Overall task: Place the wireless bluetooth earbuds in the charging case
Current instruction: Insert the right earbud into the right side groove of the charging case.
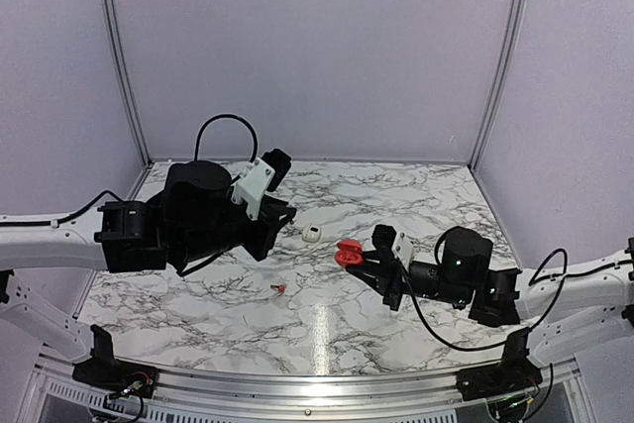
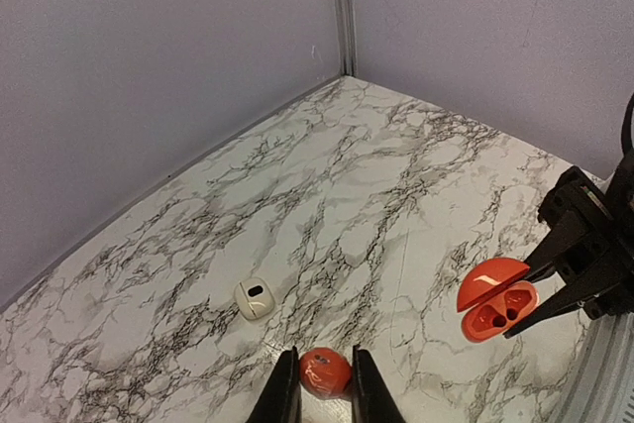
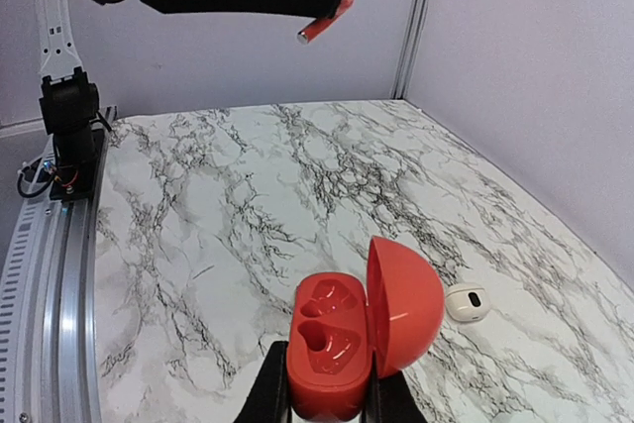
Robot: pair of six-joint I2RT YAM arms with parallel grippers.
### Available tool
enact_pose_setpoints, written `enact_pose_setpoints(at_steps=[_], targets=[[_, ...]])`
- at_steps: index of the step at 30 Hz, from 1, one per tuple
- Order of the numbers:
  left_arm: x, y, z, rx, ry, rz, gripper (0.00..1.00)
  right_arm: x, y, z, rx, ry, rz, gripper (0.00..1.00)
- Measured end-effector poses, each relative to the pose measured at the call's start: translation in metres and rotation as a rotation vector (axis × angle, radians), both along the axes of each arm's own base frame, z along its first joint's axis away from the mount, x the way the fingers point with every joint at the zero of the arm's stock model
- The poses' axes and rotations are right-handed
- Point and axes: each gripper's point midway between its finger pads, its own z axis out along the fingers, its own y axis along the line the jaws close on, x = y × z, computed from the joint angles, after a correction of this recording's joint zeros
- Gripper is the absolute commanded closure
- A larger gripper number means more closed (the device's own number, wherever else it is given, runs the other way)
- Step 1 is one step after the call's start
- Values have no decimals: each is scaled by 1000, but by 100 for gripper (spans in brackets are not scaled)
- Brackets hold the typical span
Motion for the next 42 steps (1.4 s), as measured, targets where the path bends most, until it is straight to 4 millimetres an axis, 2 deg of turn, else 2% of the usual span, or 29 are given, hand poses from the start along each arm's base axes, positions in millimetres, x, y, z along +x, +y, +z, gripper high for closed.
enact_pose_setpoints(at_steps=[7,11,17,26,42], targets=[[-19,-14,9,51,-132,-39,88,10,18,18,45,62,-10,100],[-24,-24,-2,106,-167,-55,89,15,28,21,61,130,-17,100],[-24,-34,-17,165,-181,-64,89,19,41,13,50,221,-10,100],[-25,-39,-20,170,-185,-72,90,17,47,1,25,281,4,100],[-25,-47,-32,207,-188,-83,91,15,54,8,42,301,30,100]])
